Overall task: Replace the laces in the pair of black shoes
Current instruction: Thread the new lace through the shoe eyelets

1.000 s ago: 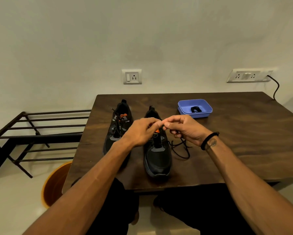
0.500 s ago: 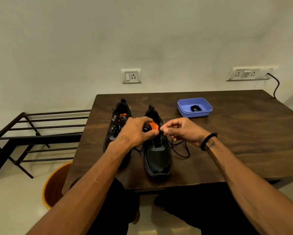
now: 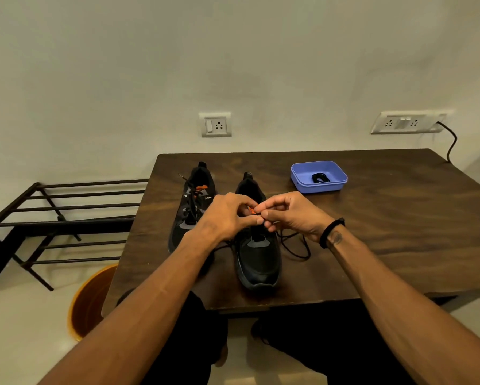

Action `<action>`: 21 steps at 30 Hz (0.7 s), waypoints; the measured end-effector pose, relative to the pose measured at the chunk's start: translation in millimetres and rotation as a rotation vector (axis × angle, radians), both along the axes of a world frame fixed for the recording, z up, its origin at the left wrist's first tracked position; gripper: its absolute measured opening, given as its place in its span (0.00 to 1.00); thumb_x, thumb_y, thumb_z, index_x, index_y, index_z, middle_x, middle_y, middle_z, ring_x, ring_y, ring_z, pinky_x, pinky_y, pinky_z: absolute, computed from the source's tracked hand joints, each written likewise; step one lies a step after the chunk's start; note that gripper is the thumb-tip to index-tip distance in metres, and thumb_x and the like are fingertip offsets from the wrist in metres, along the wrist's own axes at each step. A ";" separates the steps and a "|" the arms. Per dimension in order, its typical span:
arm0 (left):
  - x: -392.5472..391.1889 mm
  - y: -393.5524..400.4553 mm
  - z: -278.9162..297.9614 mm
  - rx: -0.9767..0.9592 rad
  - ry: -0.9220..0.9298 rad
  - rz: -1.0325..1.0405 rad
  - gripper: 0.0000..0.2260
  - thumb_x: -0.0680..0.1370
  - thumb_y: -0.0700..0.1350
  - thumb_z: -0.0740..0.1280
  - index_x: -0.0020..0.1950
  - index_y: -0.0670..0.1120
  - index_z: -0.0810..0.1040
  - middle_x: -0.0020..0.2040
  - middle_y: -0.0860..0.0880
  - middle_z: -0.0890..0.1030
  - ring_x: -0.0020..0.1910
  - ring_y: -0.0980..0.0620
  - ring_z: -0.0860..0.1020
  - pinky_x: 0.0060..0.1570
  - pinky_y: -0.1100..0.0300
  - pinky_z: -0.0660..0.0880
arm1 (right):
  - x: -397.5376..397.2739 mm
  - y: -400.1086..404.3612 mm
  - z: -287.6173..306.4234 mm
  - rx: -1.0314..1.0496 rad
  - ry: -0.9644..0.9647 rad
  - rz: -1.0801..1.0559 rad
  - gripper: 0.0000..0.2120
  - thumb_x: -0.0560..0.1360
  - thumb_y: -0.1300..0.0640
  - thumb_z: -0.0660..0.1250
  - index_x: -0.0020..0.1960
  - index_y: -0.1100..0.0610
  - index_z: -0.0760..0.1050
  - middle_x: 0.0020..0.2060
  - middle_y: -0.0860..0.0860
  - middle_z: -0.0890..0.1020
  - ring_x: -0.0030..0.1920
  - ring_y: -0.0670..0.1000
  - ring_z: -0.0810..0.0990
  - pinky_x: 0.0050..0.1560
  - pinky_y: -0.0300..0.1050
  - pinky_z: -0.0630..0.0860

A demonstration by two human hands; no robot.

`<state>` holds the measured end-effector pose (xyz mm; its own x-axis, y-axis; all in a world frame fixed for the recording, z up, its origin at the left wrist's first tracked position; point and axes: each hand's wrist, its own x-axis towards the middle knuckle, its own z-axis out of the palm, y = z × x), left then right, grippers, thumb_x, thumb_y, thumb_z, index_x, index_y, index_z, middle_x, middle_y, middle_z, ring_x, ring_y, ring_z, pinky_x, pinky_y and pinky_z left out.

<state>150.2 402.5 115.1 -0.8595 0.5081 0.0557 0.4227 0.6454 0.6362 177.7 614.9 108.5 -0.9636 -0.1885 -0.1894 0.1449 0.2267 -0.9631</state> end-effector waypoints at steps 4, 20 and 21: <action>-3.1 3.0 -1.2 0.096 0.035 0.061 0.09 0.76 0.48 0.77 0.56 0.52 0.87 0.40 0.55 0.87 0.40 0.63 0.84 0.51 0.61 0.82 | -0.4 -9.6 2.1 0.030 0.068 -0.080 0.07 0.78 0.65 0.72 0.55 0.62 0.83 0.43 0.56 0.88 0.38 0.49 0.83 0.45 0.42 0.83; -7.0 25.8 -32.1 -0.281 0.138 0.119 0.08 0.80 0.52 0.69 0.56 0.54 0.85 0.57 0.47 0.76 0.53 0.44 0.79 0.52 0.47 0.79 | -9.0 -10.1 -11.8 0.913 0.297 0.108 0.24 0.73 0.71 0.70 0.65 0.53 0.81 0.55 0.52 0.83 0.53 0.51 0.81 0.57 0.48 0.80; -7.1 27.1 -34.8 -0.294 0.138 0.123 0.10 0.80 0.51 0.69 0.59 0.53 0.85 0.58 0.47 0.75 0.54 0.43 0.79 0.52 0.48 0.78 | -9.4 -9.8 -12.6 0.909 0.306 0.093 0.23 0.73 0.72 0.69 0.64 0.53 0.81 0.54 0.52 0.83 0.52 0.51 0.82 0.56 0.49 0.81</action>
<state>143.1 429.6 80.3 -0.9098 0.4128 0.0426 0.3997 0.8441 0.3574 168.3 605.2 95.9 -0.9841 -0.1719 -0.0438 -0.1395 0.9026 -0.4071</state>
